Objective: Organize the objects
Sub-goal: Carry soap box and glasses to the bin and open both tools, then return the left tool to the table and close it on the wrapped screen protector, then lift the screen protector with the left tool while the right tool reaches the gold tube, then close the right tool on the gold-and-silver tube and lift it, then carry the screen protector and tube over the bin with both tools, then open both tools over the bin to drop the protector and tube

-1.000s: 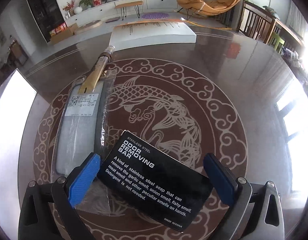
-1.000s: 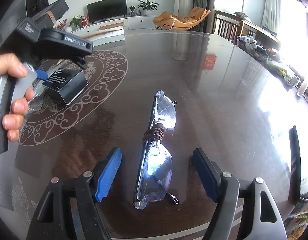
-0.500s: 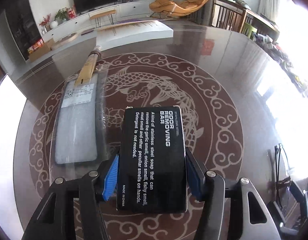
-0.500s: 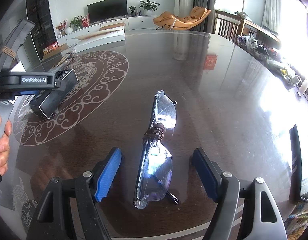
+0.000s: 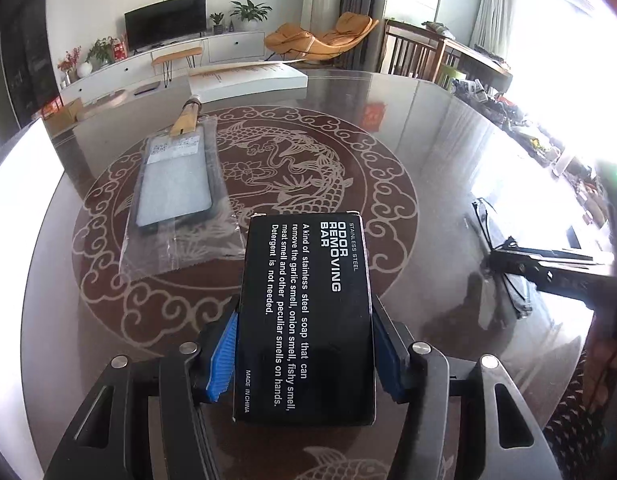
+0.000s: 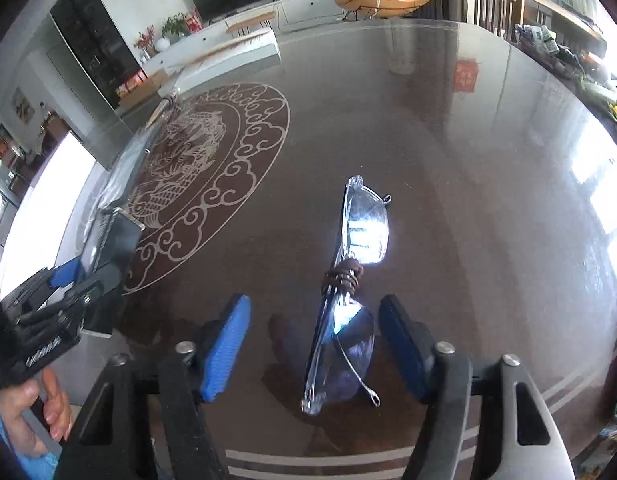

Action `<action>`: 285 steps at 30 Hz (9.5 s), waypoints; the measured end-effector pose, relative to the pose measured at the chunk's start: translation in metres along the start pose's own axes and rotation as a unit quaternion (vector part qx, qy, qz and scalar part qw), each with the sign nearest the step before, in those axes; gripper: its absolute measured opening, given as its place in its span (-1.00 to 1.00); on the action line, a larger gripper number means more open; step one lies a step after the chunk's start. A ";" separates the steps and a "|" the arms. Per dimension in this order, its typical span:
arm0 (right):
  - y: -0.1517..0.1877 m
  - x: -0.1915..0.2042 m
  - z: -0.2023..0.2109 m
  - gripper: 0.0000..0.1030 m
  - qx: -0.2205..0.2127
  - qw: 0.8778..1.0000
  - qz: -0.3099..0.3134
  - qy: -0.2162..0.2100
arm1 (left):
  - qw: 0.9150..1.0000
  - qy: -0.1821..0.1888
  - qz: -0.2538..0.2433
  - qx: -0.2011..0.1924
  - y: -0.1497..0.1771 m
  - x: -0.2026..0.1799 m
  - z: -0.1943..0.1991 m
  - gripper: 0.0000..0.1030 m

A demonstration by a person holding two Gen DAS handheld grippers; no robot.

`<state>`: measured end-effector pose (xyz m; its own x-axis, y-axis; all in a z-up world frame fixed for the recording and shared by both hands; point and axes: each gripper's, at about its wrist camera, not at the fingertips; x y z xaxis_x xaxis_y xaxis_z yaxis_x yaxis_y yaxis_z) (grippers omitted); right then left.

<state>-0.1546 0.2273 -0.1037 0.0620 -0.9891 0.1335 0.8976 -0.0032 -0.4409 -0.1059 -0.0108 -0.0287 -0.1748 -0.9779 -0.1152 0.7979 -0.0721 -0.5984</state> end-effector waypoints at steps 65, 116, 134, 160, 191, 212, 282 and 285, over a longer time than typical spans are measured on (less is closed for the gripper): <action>0.056 0.096 0.016 0.58 -0.117 0.993 0.030 -0.002 | 0.997 -0.008 0.064 0.046 -0.106 0.123 -0.073 1.00; 0.059 0.086 0.014 0.83 -0.114 0.993 0.009 -0.043 | 0.992 -0.108 0.066 0.022 0.021 0.117 -0.015 1.00; 0.058 0.091 0.010 0.87 -0.105 0.994 0.024 -0.026 | 0.992 -0.108 0.066 0.022 0.021 0.117 -0.017 1.00; -0.211 0.253 -0.125 0.40 -0.006 0.989 0.137 -0.061 | 0.992 -0.108 0.066 0.022 0.020 0.117 -0.019 1.00; 0.051 0.090 0.017 -0.44 -0.110 0.988 0.096 0.059 | 0.992 -0.108 0.065 0.022 0.020 0.117 -0.018 1.00; 0.047 0.080 0.018 0.42 -0.101 0.992 0.058 0.041 | 0.992 -0.107 0.063 0.021 0.019 0.118 -0.019 1.00; 0.016 0.510 0.076 0.44 0.036 0.923 0.322 -0.209 | 0.919 -0.325 0.219 -0.031 0.066 0.289 0.228 1.00; 0.013 0.502 0.076 0.45 0.037 0.925 0.326 -0.191 | 0.902 -0.364 0.229 -0.018 0.069 0.276 0.247 1.00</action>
<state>-0.0784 -0.2581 0.0248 0.7382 -0.6528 0.1701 0.6412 0.6005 -0.4778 0.0431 -0.3343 0.0940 0.6051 -0.7739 0.1868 0.6687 0.3667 -0.6468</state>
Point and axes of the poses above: each gripper's, at about its wrist camera, not at the fingertips, and z roughly against the way its jaws point, x to its left, y to its underside, and after that the axes turned 1 degree about y, right-handed
